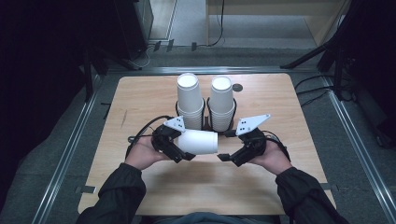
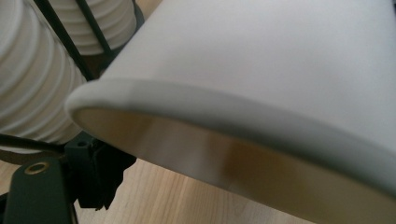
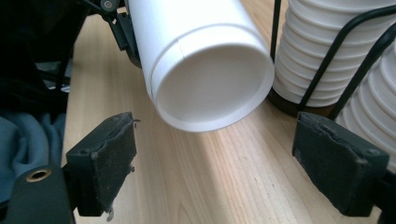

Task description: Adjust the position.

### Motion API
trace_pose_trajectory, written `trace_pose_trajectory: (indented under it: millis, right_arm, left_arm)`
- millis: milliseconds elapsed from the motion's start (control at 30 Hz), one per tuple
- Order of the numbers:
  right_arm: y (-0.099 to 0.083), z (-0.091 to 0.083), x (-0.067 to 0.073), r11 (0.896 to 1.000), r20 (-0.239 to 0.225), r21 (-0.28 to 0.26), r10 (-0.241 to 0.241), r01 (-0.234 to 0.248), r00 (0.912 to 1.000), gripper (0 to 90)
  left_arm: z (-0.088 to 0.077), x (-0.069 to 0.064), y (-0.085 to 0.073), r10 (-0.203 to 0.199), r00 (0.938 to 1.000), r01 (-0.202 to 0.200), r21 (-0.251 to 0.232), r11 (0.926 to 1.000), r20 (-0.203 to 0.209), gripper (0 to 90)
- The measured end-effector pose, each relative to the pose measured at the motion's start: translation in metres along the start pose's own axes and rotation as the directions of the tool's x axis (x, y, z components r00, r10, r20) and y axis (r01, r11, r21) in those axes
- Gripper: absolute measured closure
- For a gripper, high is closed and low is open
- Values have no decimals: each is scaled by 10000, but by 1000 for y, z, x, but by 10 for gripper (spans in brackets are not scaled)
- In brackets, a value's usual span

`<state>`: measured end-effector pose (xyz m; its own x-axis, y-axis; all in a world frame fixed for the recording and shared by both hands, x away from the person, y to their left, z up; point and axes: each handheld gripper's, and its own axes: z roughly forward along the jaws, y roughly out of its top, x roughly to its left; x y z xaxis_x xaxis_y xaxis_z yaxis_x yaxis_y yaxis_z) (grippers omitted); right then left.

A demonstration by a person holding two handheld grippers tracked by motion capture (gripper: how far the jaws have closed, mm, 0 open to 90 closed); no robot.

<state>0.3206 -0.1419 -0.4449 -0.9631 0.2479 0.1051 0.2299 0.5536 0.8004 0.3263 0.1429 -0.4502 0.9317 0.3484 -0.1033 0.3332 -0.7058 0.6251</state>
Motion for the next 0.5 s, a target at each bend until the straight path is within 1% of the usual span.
trace_pose_trajectory:
  millis: [33, 100, 133, 200, 300, 367, 433, 500]
  right_arm:
    - [0, 1, 0, 10000, 62, 50, 7, -7, 10000, 140]
    - [0, 1, 0, 9999, 247, 121, -33, 30, 9997, 140]
    - [-1, 1, -1, 9999, 217, 144, -7, 4, 9998, 140]
    - [-1, 2, -1, 9999, 271, 166, 10, -14, 9996, 140]
    - [-1, 4, -2, 9997, 245, 248, 2, -8, 9997, 140]
    - [-2, 5, -2, 9994, 215, 355, 38, -46, 9998, 140]
    - [-2, 8, -3, 9991, 204, 424, -50, 41, 9998, 140]
    - [-2, 11, -3, 9986, 194, 528, -59, 49, 9998, 140]
  left_arm:
    - [2, 1, 0, -76, 10000, 76, 105, 9999, 30, 114]
    - [3, 2, 0, -32, 10000, 33, 290, 9996, -34, 114]
    - [5, 2, 0, -70, 10000, 71, 374, 9993, -10, 114]
    - [7, 2, 0, -52, 9998, 62, 582, 9983, -170, 114]
    - [11, 4, 0, -73, 9997, 92, 889, 9960, -217, 114]
    - [15, 4, 0, -71, 9994, 106, 1051, 9944, -333, 114]
    - [19, 4, 0, -68, 9993, 114, 1256, 9920, -365, 114]
    - [22, 4, 1, -82, 9995, 125, 1436, 9896, -307, 114]
